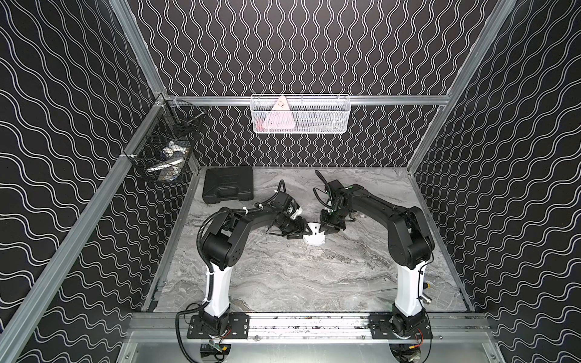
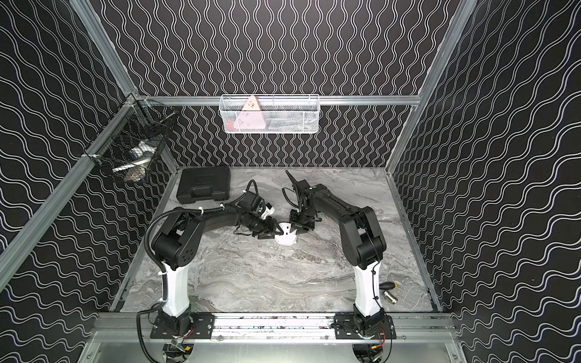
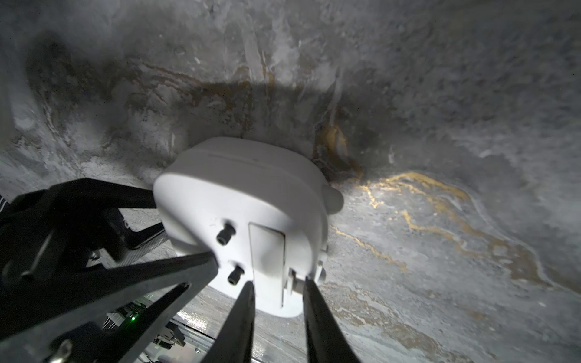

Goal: Insert the battery into the alarm
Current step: Install the cover on the alarm, then adjust the alarm at the center of the board.

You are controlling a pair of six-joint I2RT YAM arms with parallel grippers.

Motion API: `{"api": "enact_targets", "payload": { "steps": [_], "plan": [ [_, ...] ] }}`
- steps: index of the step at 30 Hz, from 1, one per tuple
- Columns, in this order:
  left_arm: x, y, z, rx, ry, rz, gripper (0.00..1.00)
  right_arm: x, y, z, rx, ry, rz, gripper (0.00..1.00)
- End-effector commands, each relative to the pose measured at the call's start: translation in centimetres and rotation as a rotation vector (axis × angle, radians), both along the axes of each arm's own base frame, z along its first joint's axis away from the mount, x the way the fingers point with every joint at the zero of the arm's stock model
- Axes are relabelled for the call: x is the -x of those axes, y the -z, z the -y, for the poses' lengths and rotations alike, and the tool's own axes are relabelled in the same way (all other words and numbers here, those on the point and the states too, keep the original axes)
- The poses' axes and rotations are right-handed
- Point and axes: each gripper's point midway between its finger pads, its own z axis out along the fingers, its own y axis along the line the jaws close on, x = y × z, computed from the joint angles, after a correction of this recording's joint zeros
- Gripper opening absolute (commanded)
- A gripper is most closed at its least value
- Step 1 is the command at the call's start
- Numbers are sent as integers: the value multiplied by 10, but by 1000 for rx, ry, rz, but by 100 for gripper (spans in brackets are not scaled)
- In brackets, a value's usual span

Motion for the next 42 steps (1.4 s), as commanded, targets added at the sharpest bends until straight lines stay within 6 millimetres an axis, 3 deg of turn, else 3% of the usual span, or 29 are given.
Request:
{"api": "enact_targets", "payload": {
  "steps": [1, 3, 7, 10, 22, 26, 29, 32, 35, 39, 42],
  "plan": [
    [13, 18, -13, -92, -22, -67, 56, 0, -14, 6, 20, -5, 30, 32],
    [13, 19, -13, -94, -23, -68, 56, -1, -17, 4, 11, -9, 38, 29],
    [13, 20, -13, -96, -23, -71, 57, -3, -19, -2, -17, -12, 36, 9],
    [14, 21, -13, -95, -22, -71, 56, -1, -15, -4, -29, -12, 24, 1],
    [14, 21, -13, -96, -21, -72, 57, 5, 16, -1, -2, -10, -30, 1],
    [13, 21, -13, -97, -21, -70, 56, 5, 13, 0, -2, -10, -23, 1],
    [13, 21, -13, -100, -22, -68, 56, -4, -9, -7, -61, -2, 37, 9],
    [12, 21, -15, -112, -22, -64, 56, -15, -38, -18, -187, 34, 129, 25],
    [11, 20, -16, -121, -23, -59, 56, -32, -50, 1, -304, 155, 205, 41],
    [12, 21, -19, -140, -21, -56, 53, -33, -38, 23, -466, 276, 207, 61],
    [11, 21, -21, -153, -19, -49, 51, -28, -24, 31, -520, 309, 175, 66]
  ]
}}
